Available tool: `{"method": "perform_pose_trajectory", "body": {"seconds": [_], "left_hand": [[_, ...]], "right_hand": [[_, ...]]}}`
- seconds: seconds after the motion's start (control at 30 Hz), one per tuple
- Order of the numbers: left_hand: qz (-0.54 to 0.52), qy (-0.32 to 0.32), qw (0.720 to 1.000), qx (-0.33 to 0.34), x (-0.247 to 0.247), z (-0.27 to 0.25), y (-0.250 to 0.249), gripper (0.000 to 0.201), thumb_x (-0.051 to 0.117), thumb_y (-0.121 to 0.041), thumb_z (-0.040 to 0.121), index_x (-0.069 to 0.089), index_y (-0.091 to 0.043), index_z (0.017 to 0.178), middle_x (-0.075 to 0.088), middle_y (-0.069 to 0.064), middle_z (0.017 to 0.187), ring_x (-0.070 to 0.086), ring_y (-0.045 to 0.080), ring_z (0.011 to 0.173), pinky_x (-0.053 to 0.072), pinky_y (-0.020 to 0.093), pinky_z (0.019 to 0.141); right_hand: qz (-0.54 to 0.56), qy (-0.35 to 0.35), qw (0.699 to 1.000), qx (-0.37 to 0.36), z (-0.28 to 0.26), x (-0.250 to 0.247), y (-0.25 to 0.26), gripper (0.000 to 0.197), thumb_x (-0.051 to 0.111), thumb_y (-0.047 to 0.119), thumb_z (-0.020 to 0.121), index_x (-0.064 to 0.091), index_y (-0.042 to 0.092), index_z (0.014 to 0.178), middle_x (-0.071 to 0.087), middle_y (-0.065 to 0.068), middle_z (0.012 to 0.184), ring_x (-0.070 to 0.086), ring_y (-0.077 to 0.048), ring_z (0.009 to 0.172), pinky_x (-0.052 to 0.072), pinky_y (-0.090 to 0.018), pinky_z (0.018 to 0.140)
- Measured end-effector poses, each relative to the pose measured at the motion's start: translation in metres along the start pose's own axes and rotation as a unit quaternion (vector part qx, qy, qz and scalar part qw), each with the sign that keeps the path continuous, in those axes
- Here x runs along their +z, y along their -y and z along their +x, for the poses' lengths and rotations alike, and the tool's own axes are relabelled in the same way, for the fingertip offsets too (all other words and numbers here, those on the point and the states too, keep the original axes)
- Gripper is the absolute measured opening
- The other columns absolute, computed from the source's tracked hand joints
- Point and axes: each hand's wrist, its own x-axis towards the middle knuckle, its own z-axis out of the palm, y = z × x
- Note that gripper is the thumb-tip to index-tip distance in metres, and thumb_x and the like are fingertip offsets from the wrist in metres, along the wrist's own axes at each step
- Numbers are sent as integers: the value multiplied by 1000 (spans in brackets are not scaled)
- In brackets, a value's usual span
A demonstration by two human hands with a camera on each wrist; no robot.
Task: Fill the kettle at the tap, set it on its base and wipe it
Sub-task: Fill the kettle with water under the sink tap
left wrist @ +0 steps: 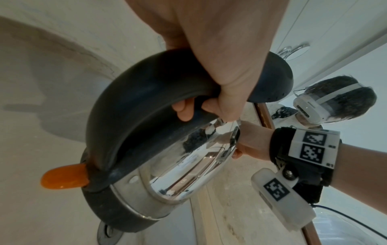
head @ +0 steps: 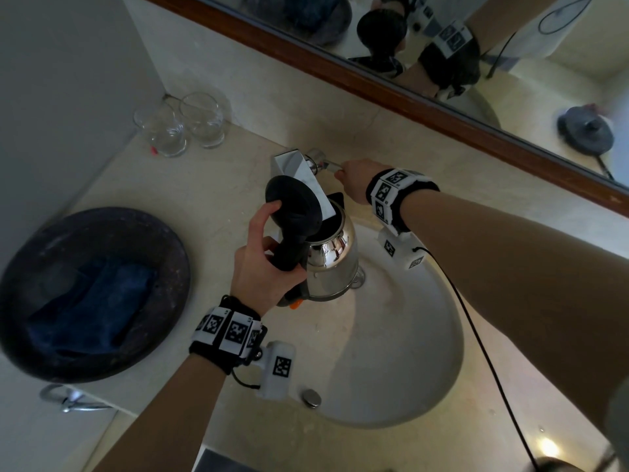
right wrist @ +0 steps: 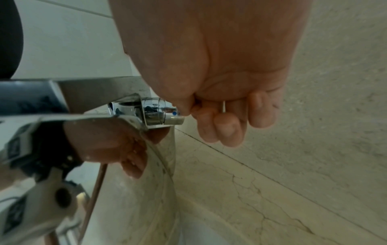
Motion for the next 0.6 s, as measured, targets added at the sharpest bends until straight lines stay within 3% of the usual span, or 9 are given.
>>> {"method": "perform_pose_trajectory", "body": {"seconds": [0.3, 0.6], "left_hand": [[-2, -1, 1000, 2, 0, 1, 2, 97, 86, -14, 64, 29, -44, 137, 68, 2, 67, 66, 14, 53, 58, 31, 58], [4, 8, 1000, 0, -3, 0, -2, 95, 83, -14, 64, 30, -46, 136, 67, 3, 65, 64, 14, 50, 58, 37, 57]], "right_hand": [[-11, 4, 1000, -2, -7, -4, 4, 30, 35, 16, 102, 54, 4, 123, 60, -15, 121, 61, -31, 107, 45, -31, 76], [33, 4, 999, -13, -15, 2, 12, 34, 33, 27, 102, 58, 5, 110, 65, -16, 110, 57, -28, 82, 40, -29, 69]]}}
